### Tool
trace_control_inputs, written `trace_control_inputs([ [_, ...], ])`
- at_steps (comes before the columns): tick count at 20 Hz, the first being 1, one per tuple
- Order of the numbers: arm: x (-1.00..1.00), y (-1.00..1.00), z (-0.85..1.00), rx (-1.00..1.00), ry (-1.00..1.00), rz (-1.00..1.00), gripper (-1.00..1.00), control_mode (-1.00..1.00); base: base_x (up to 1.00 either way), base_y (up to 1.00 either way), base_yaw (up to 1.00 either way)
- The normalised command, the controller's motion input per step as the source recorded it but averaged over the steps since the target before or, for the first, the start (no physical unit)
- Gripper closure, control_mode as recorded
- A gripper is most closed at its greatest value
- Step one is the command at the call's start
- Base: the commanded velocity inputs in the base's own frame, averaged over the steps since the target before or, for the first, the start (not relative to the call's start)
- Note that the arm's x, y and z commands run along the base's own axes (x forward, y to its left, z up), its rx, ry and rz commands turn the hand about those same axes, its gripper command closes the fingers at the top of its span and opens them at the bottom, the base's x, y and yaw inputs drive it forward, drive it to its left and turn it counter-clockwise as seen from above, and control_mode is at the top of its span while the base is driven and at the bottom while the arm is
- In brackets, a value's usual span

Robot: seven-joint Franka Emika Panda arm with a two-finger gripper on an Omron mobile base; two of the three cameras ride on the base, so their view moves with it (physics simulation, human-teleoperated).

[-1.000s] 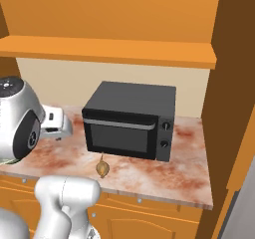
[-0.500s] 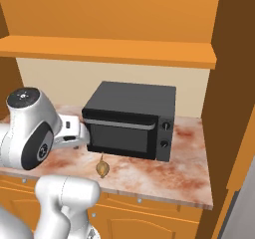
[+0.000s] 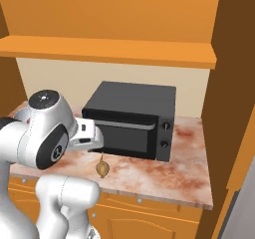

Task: Pick both bowls and place them on the counter. Then place the peach in one bowl and place the onion in the other bowl.

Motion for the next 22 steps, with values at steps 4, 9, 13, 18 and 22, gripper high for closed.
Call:
trace_control_inputs([
  [4, 0.36, 0.03, -0.32, 0.00, -0.09, -0.07, -1.00, -1.00, 0.00, 0.00, 0.00],
  [9, 0.42, 0.02, -0.39, 0.00, 0.00, -0.07, -1.00, -1.00, 0.00, 0.00, 0.00],
  [13, 0.32, 0.00, -0.48, 0.00, 0.00, -0.02, -1.00, -1.00, 0.00, 0.00, 0.00],
  [18, 0.34, 0.00, -0.49, 0.00, 0.00, 0.00, -1.00, -1.00, 0.00, 0.00, 0.00],
  [22, 0.29, 0.00, -0.60, 0.00, 0.01, 0.00, -1.00, -1.00, 0.00, 0.00, 0.00],
])
